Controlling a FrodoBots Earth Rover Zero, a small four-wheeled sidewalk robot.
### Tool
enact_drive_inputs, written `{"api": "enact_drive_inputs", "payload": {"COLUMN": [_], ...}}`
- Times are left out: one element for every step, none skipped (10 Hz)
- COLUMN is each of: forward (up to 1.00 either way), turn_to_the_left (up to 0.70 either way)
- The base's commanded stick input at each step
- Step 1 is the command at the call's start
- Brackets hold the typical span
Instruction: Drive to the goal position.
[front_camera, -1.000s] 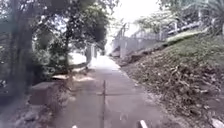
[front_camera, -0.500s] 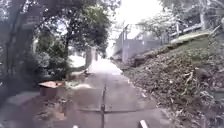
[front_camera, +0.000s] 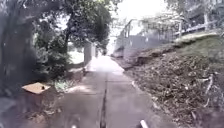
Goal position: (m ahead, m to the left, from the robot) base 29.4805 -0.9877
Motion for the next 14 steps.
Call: {"api": "enact_drive_inputs", "payload": {"forward": [0.85, 0.85, 0.85, 0.85, 0.85, 0.85, 0.85, 0.85, 0.85, 0.85, 0.85, 0.85, 0.85, 0.85], "turn_to_the_left": [0.0, 0.0, 0.0, 0.0, 0.0, 0.0, 0.0, 0.0, 0.0, 0.0, 0.0, 0.0, 0.0, 0.0]}}
